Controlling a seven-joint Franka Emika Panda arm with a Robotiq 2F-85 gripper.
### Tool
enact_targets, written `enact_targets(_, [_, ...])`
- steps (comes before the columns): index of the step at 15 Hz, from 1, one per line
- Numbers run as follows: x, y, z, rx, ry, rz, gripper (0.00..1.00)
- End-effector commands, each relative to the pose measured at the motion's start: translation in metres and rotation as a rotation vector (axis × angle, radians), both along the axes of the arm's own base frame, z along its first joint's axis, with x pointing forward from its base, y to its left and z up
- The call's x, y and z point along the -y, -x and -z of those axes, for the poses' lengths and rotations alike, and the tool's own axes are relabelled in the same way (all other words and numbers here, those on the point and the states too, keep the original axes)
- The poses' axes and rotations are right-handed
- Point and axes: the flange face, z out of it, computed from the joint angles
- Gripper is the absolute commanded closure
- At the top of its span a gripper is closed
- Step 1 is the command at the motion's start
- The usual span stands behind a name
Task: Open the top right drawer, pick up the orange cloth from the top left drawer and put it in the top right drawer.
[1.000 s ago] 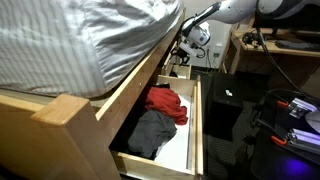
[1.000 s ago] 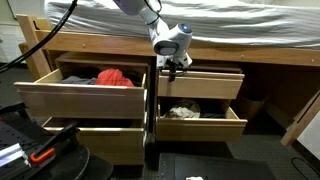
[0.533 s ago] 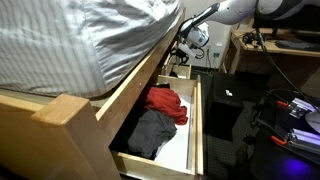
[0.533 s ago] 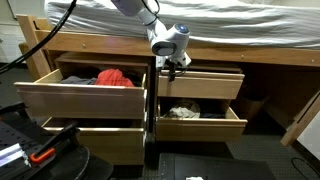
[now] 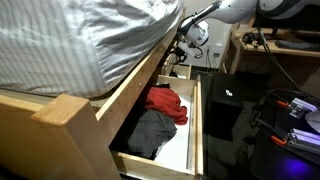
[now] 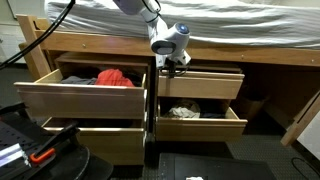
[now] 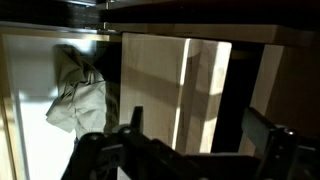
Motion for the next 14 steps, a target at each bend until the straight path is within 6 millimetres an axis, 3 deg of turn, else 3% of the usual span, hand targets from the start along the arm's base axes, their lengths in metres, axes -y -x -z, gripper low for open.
enact_targets(1, [0.0,0.0,0.0,0.001,0.0,0.0,0.0])
enact_targets(4, [0.002,-0.004,0.004,0.014,0.002,0.022,0.0])
enact_targets(8, [-0.005,-0.012,0.029,-0.061,-0.014,0.058,0.0])
enact_targets(9, [-0.004,-0.005,0.018,-0.045,-0.009,0.051,0.0])
enact_targets(11, [-0.007,-0.005,0.026,-0.051,-0.009,0.055,0.0])
enact_targets(14, [-0.006,-0.006,0.022,-0.046,-0.008,0.056,0.0])
